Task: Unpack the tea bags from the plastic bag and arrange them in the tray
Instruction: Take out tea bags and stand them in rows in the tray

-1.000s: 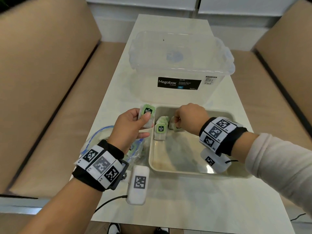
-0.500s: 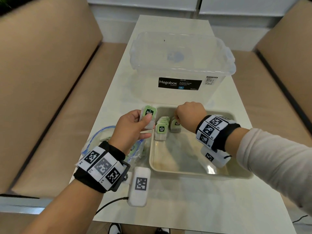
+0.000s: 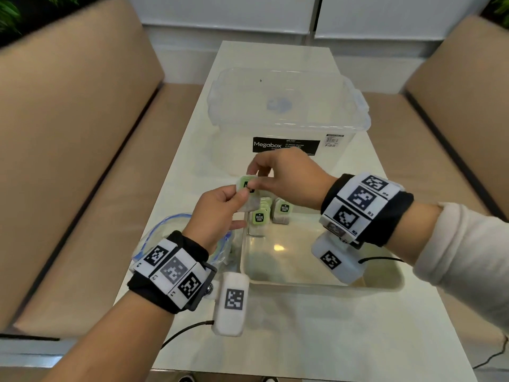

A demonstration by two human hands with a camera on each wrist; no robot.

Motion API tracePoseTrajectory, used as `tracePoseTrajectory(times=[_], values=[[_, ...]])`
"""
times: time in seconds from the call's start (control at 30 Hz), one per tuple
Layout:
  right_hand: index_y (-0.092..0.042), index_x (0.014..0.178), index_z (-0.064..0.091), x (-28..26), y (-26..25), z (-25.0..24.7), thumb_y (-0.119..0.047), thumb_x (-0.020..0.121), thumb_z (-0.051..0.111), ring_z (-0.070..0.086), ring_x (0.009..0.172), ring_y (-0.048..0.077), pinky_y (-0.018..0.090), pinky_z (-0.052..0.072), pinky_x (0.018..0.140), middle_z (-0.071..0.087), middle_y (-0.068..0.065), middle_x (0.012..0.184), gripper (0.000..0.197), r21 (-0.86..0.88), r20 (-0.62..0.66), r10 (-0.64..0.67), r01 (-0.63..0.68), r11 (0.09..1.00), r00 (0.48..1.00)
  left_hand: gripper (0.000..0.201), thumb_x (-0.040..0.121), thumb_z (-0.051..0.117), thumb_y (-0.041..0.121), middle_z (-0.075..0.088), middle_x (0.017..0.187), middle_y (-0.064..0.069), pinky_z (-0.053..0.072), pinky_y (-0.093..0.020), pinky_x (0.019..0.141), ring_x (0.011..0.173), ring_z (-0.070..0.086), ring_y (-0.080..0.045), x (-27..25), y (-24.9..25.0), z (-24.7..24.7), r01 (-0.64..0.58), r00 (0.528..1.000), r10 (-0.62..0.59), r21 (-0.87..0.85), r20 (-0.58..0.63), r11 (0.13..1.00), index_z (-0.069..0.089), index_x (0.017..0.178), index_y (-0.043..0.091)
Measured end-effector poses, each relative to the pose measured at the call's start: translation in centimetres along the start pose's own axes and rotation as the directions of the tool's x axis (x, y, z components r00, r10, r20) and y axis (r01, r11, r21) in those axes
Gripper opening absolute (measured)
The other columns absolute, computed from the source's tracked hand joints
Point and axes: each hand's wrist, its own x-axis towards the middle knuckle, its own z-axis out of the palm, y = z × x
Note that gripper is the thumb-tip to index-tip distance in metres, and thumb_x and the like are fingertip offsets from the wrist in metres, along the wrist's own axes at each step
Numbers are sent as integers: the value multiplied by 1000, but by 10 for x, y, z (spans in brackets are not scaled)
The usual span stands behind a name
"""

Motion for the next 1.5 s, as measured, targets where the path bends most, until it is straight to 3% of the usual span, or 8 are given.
tracePoseTrajectory(times=[0.13,0.27,0.47,0.7,0.83,1.13,1.3,1.5], values=[[-21,83,69,1,2,-11,-25,82,69,59,74,8,21,44,70,66,-8,78,4,-30,15,19,-18,999,1000,12,89,59,17,67,81,9,53,-26,73,75,62,-5,1,1,0,-92,996,93,170,0,981,68,91,26],[-27,74,63,0,25,-9,-20,78,72,53,64,5,23,43,63,55,-15,63,12,-172,78,154,-138,975,985,36,83,65,12,61,113,6,41,-15,72,84,55,-7,8,-2,-9,-131,981,189,573,-41,809,62,116,26],[-23,86,71,1,56,22,-16,79,66,61,82,21,25,44,66,69,-2,87,11,-365,173,309,-231,902,935,49,88,61,25,59,124,-3,41,-25,92,101,61,-22,11,-6,-8,-43,998,57,776,10,629,48,134,16],[-17,98,68,7,66,43,-27,88,53,61,87,27,30,44,68,67,6,97,20,-486,159,320,-208,849,934,45,86,60,13,64,72,3,56,-26,76,68,63,-11,14,-9,-7,23,999,-50,655,22,756,52,130,10],[-18,99,67,7,69,44,-23,89,48,60,86,27,29,42,68,66,6,97,22,-519,137,304,-193,833,943,43,86,59,10,60,65,5,52,-11,57,57,60,-7,14,-7,-6,33,997,-67,632,30,774,53,129,10],[-25,84,55,0,70,35,-32,86,58,50,74,22,27,35,63,60,0,86,9,-549,153,252,-130,826,955,42,86,58,9,59,65,4,56,-20,65,62,62,-13,15,-7,-6,39,997,-73,631,29,774,53,128,10],[-31,120,61,-1,70,43,-28,88,61,58,98,17,29,47,84,64,-5,110,33,-530,553,288,64,845,782,43,86,58,7,58,66,4,57,-24,69,66,64,-15,15,-5,-5,39,996,-78,637,32,770,53,128,10],[-21,139,46,5,66,51,-8,92,53,53,119,20,26,39,97,56,-1,132,49,-515,666,292,141,846,686,42,85,55,5,58,66,3,57,-25,68,63,62,-14,14,-6,-5,37,997,-74,632,32,774,54,127,9]])
